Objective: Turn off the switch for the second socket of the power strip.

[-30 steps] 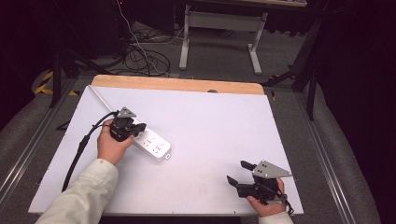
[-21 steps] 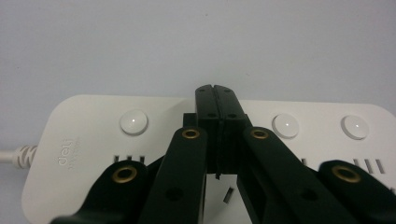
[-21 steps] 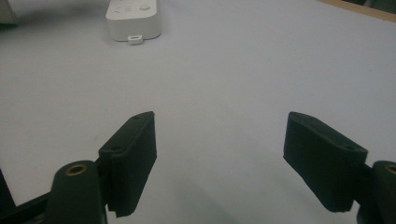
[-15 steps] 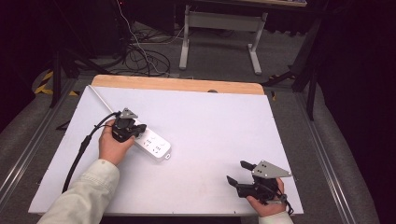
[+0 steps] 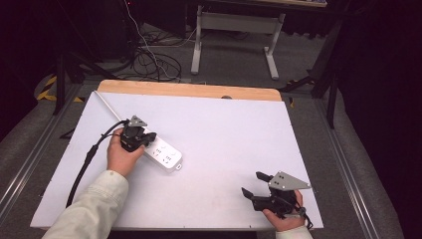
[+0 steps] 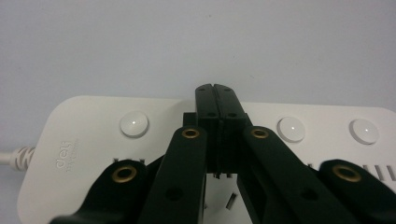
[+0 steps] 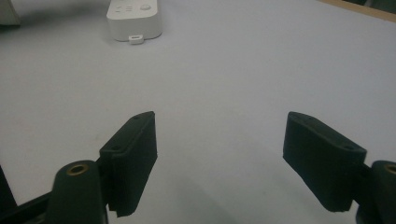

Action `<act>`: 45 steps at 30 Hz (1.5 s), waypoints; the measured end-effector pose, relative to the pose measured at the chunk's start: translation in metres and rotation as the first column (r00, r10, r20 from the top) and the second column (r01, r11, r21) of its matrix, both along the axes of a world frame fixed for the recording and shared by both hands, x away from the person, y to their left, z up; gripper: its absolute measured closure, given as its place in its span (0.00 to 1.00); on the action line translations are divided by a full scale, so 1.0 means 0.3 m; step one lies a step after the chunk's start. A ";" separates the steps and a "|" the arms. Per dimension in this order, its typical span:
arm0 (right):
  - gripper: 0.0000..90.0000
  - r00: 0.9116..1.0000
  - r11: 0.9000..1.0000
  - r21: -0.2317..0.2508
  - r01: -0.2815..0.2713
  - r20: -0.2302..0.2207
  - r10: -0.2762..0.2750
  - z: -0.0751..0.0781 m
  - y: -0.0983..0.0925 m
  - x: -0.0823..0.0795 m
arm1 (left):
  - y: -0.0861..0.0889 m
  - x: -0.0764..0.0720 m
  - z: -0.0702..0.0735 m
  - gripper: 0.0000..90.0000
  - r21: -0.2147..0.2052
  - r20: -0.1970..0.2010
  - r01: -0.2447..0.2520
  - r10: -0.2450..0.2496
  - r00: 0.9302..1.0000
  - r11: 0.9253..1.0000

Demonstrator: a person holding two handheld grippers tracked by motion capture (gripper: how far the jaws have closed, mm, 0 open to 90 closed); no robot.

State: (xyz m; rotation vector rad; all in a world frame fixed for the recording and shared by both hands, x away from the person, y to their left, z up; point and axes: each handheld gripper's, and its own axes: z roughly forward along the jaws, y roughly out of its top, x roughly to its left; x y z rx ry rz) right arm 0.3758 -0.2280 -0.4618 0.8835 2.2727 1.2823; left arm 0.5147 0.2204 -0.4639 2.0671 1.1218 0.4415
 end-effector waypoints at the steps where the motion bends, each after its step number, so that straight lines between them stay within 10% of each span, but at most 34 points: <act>1: 0.29 1.000 1.000 0.000 0.000 0.000 0.000 0.000 0.000 0.000 | -0.002 -0.001 -0.001 1.00 -0.002 0.001 0.000 0.000 1.000 1.000; 8: 0.29 1.000 1.000 0.001 -0.001 0.001 0.001 0.001 0.000 -0.001 | -0.015 -0.012 -0.001 1.00 0.053 0.036 0.010 -0.012 0.999 0.999; 45: 0.30 1.000 1.000 -0.003 0.004 -0.004 -0.004 -0.001 0.004 -0.002 | -0.015 -0.019 -0.011 1.00 0.039 0.056 -0.007 0.005 0.998 0.999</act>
